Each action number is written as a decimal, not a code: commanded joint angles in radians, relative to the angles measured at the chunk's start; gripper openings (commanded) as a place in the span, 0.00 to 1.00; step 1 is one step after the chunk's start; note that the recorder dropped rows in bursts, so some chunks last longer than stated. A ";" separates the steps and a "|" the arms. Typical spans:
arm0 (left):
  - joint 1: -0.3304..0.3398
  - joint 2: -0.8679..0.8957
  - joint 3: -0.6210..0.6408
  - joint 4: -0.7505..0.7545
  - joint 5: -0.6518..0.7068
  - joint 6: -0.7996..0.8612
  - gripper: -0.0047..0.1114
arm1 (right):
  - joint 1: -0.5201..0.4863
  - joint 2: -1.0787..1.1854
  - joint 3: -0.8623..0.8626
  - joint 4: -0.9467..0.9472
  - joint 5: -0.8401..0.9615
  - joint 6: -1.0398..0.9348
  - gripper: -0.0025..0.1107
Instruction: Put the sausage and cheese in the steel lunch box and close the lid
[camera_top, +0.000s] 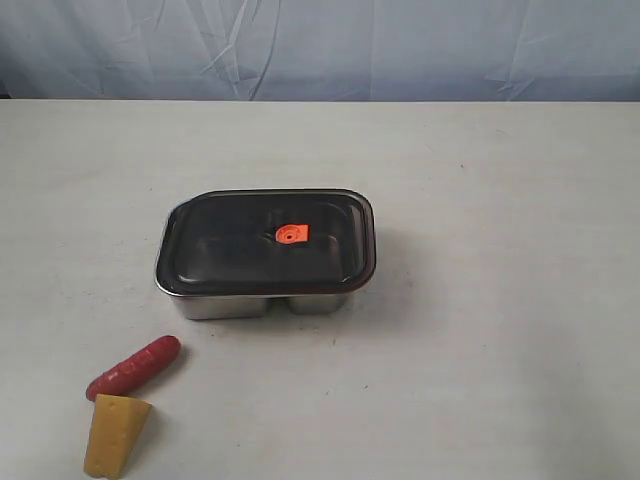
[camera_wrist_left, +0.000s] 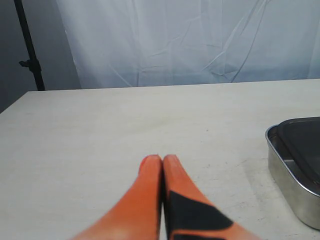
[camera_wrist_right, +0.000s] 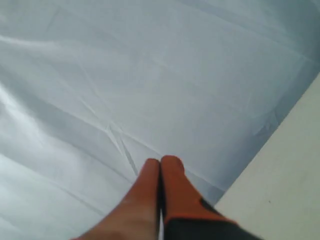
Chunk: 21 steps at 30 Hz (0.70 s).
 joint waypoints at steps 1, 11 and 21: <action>-0.003 -0.005 0.003 -0.014 -0.003 -0.001 0.04 | -0.003 0.225 -0.203 -0.071 0.209 -0.168 0.01; -0.003 -0.005 0.003 -0.014 -0.003 -0.001 0.04 | -0.003 1.083 -0.545 0.324 0.745 -0.899 0.07; -0.003 -0.005 0.003 -0.016 -0.003 -0.001 0.04 | 0.050 1.696 -0.562 0.771 1.002 -1.326 0.58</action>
